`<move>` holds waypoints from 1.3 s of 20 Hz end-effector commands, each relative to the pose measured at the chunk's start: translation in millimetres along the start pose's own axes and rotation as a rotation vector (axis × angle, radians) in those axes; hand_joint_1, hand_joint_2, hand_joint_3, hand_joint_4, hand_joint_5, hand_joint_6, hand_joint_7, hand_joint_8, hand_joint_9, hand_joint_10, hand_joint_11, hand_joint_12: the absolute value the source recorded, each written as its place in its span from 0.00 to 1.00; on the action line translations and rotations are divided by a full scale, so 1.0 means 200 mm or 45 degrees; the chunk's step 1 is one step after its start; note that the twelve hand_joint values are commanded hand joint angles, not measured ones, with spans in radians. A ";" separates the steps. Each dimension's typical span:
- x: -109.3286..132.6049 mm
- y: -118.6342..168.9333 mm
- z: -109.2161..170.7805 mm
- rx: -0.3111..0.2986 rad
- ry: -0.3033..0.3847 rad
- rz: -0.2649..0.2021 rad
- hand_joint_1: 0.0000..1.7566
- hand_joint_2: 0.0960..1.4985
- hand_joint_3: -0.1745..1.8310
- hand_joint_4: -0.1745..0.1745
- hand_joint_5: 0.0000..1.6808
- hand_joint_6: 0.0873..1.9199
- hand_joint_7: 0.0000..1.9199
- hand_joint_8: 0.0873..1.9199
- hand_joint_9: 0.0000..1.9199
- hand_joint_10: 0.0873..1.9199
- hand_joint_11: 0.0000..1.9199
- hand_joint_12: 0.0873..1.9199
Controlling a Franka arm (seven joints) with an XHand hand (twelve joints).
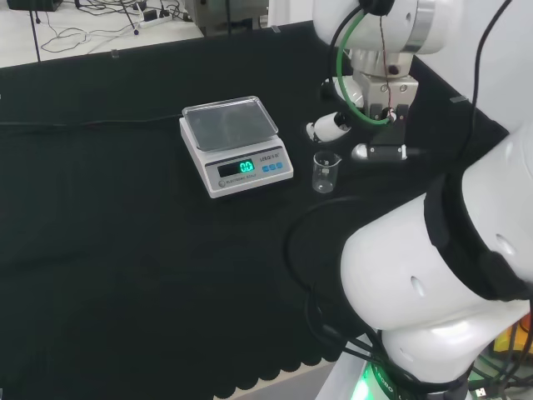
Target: Pick up the beaker.
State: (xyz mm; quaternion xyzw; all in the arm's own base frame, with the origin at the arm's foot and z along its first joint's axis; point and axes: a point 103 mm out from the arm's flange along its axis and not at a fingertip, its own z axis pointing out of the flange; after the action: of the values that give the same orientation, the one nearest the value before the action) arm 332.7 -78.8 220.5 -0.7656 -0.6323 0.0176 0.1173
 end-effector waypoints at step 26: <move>0.02 0.31 0.31 0.343 -0.143 0.114 0.36 0.45 0.21 0.45 0.10 0.00 0.00 0.12 0.00 0.13 0.00 0.49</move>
State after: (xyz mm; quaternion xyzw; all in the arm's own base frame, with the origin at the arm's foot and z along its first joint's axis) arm 381.6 -58.3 162.3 -0.7575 -0.6216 0.1222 0.1577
